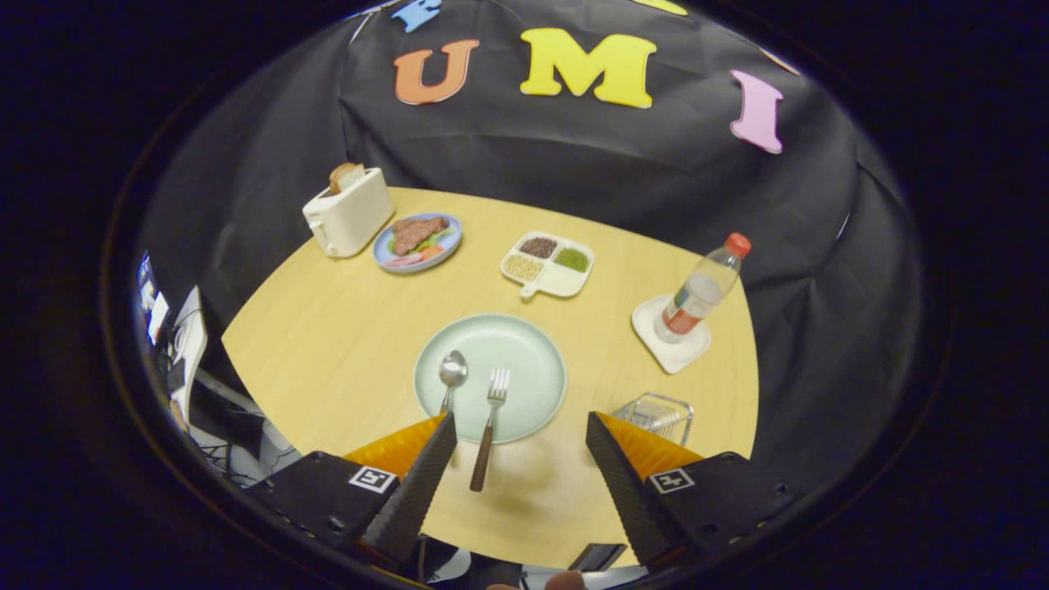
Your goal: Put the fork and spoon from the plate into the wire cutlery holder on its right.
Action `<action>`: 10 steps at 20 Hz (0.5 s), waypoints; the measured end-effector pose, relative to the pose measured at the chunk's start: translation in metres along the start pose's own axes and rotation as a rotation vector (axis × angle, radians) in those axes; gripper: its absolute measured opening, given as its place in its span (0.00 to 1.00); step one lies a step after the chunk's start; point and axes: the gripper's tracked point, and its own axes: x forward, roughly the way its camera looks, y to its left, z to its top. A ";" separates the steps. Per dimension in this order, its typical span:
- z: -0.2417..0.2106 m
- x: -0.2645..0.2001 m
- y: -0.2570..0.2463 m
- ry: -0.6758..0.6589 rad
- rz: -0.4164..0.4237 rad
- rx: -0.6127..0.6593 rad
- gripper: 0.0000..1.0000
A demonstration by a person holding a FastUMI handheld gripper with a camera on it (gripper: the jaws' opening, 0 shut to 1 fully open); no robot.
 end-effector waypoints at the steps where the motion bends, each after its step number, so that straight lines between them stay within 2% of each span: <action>1: -0.009 0.008 0.001 0.060 0.004 0.009 0.95; 4: -0.030 0.025 0.015 0.195 0.045 0.051 0.95; 10: -0.061 0.064 0.022 0.386 0.031 0.036 0.94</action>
